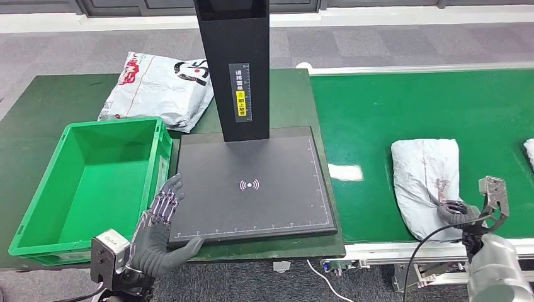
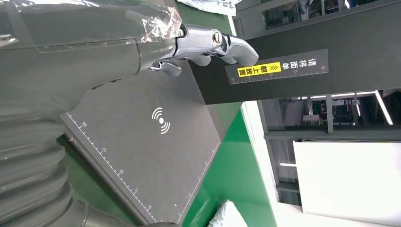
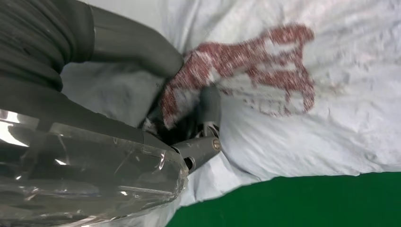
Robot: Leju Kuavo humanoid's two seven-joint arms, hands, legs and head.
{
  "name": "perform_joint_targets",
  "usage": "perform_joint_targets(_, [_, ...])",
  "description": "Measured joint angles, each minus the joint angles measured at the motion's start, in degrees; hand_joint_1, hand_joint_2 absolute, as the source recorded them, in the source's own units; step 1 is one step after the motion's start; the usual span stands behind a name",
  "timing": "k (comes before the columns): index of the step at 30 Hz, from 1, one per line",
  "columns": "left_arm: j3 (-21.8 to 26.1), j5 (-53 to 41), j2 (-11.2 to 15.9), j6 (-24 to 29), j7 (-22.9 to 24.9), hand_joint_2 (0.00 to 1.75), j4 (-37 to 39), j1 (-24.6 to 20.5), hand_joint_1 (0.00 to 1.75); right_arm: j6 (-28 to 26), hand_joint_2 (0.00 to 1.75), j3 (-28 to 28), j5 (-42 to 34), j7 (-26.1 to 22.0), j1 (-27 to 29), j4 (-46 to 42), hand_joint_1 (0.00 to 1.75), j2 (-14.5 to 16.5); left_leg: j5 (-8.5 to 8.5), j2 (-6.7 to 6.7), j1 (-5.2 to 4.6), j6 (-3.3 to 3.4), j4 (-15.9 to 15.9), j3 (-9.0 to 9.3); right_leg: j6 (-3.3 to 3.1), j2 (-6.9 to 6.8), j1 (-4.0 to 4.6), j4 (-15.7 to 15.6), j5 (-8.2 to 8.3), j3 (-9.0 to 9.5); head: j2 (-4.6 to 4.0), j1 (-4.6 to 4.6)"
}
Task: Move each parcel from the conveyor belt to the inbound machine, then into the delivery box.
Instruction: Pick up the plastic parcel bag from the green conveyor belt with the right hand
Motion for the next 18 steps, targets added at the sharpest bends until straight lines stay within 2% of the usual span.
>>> perform_joint_targets(18, [0.2,3.1,0.0,1.0,-0.8,1.75,0.1,0.1,0.0,-1.6,1.75,0.0,0.7,-0.6,-0.2,0.1,1.75,0.3,0.0,-0.17,0.0,0.0,0.0,-0.14,0.01,-0.17,-0.01,0.0,-0.05,-0.04,0.0,0.0])
